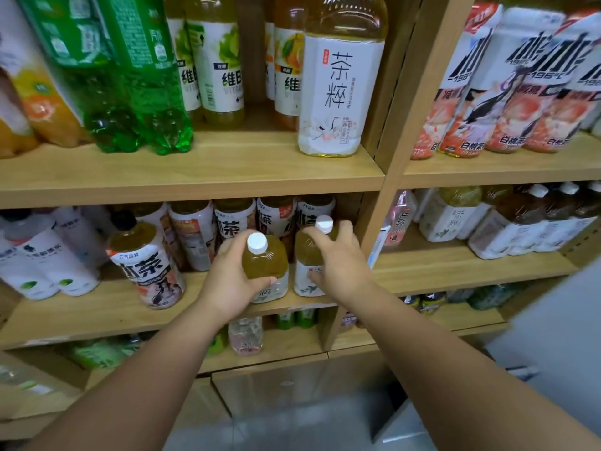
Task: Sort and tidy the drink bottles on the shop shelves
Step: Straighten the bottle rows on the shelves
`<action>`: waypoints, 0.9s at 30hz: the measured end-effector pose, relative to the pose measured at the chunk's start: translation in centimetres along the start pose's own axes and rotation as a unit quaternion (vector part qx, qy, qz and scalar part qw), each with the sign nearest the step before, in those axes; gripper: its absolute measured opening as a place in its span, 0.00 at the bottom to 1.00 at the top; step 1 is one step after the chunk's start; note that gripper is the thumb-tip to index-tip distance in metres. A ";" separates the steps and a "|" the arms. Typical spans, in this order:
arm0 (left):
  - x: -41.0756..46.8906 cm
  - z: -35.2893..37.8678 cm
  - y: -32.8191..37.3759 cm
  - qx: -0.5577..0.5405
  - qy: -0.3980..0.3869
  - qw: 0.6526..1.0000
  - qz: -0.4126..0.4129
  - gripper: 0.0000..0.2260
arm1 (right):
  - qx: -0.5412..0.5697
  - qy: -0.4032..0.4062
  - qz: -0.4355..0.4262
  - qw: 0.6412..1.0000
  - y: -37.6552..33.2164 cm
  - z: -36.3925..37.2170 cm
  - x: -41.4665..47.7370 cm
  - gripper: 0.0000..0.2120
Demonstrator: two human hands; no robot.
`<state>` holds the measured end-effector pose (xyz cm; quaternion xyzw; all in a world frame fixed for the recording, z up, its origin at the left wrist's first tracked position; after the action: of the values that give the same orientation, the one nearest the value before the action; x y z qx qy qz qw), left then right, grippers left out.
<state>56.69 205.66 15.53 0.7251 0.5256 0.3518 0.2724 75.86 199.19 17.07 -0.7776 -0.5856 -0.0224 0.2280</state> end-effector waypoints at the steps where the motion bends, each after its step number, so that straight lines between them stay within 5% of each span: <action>1: -0.4 -0.5 -0.3 -0.007 0.010 1.000 0.000 0.40 | -0.004 0.001 -0.006 1.000 -0.2 0.0 0.0 0.37; 8: -2.7 -3.2 -4.1 -0.078 0.020 0.995 -0.050 0.38 | -0.116 -0.003 -0.053 0.992 -1.8 0.2 0.7 0.37; 15: -4.0 -4.2 -4.8 -0.091 0.018 0.995 -0.046 0.39 | -0.060 -0.016 -0.024 0.998 -0.8 0.1 -0.1 0.35; 27: -7.4 -2.8 4.7 -0.056 -0.008 0.998 0.022 0.40 | 0.079 0.009 -0.102 0.992 2.6 -7.0 -7.0 0.36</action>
<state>55.65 197.27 19.15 0.7234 0.4866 0.3804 0.3087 77.66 189.67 20.33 -0.6930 -0.6596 -0.0060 0.2909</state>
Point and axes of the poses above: each hand's wrist, its own x-axis towards the middle knuckle, its own z-axis out of the palm, y = z × x, the point moved 10 cm from there along x, towards the middle knuckle, and after that the axes turned 12 degrees about y, right-handed, at the moved point
